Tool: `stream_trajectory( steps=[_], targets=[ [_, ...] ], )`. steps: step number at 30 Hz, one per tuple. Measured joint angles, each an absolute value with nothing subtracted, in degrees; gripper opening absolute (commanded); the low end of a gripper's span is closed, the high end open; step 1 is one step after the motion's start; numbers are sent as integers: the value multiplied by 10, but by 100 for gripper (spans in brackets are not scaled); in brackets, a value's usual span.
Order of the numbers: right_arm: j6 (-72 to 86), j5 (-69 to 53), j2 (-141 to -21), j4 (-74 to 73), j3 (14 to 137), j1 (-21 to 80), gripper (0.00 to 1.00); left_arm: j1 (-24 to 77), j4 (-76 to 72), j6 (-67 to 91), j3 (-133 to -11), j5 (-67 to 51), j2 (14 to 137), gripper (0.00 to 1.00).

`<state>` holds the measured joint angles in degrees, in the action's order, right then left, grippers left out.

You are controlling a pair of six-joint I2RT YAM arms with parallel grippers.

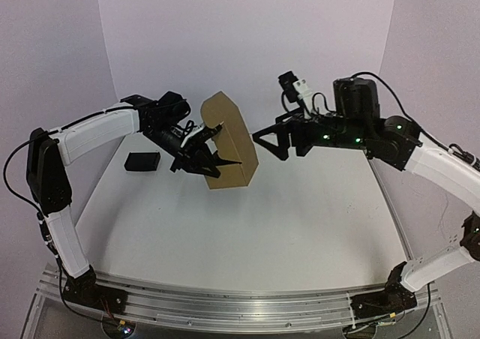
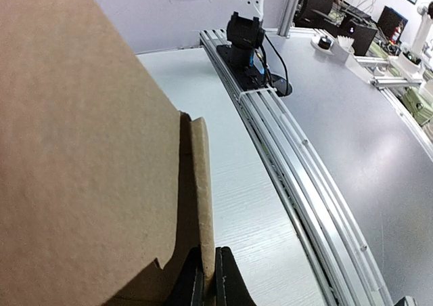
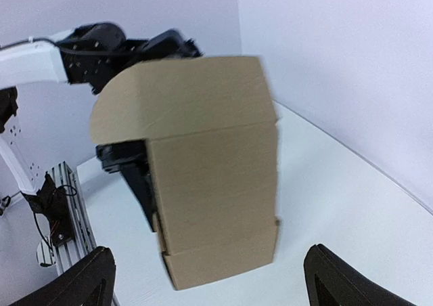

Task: Fold the paper box

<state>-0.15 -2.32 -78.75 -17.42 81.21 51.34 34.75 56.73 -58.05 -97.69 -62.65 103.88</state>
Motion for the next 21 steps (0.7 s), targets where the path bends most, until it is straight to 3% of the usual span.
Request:
stream_trajectory(
  steps=[7, 15, 21],
  targets=[
    [26, -119, -745, -171, 761, 400, 98, 349, 636, -830, -896, -599, 1031, 0],
    [48, -212, -796, -150, 660, 406, 96, 349, 631, -1053, -751, -522, 1028, 0],
    [56, -215, -798, -42, 505, 451, 96, 349, 609, -1112, -700, -470, 1058, 0]
  ],
)
